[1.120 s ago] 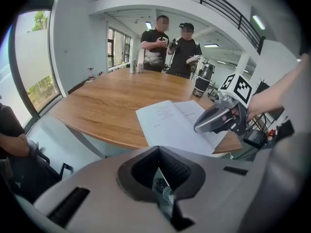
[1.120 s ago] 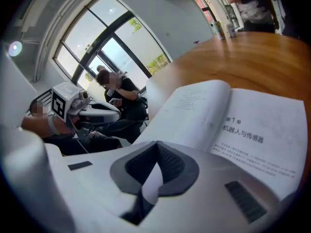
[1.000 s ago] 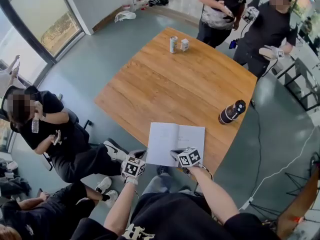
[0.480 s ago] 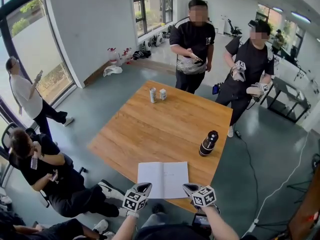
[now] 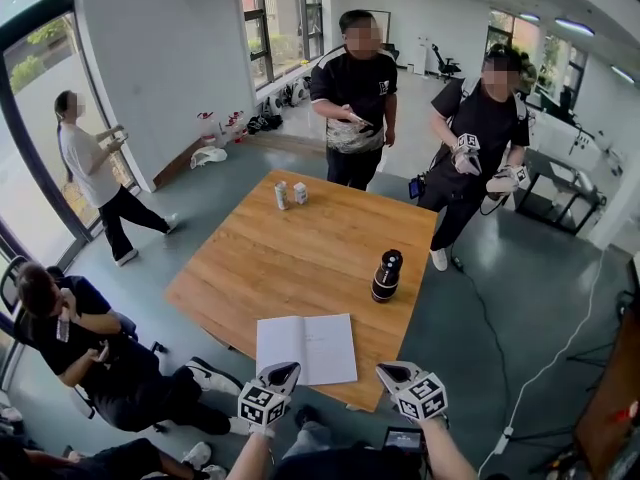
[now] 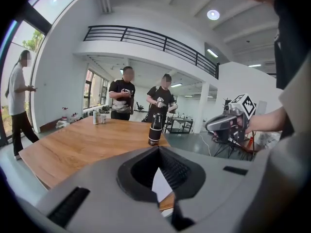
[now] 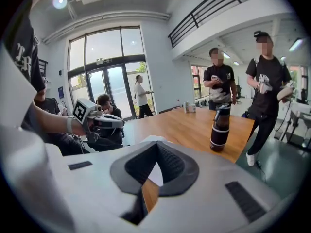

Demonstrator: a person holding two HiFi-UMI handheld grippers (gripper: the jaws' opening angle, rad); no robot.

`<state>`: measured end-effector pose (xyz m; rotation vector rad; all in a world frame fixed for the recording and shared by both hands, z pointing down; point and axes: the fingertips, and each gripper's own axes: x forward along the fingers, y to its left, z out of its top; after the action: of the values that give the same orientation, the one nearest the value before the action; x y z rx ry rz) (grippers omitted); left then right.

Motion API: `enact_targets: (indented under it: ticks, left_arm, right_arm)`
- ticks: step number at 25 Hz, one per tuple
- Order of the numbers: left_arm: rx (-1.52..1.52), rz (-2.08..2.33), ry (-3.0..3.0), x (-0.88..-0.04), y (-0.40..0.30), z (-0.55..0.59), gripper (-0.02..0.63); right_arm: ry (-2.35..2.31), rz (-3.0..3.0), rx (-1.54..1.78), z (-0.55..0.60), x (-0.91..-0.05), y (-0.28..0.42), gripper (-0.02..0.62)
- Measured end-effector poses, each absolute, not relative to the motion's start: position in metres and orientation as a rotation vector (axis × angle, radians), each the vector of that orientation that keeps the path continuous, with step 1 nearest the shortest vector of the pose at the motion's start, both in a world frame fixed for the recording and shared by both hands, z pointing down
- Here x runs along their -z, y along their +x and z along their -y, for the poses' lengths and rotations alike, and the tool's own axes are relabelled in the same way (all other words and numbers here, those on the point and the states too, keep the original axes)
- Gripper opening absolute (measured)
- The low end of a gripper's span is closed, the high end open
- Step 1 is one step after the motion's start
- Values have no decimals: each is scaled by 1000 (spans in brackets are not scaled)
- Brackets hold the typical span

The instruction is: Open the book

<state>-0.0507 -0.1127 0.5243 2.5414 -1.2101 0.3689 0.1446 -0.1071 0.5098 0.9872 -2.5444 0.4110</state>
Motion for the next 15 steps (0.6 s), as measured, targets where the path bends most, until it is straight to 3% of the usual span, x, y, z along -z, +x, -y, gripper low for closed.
enact_targets:
  ticks: [15]
  left_arm:
    - [-240, 1258, 2579, -491, 0, 45, 8]
  right_arm:
    - [1016, 2584, -324, 44, -481, 202, -11]
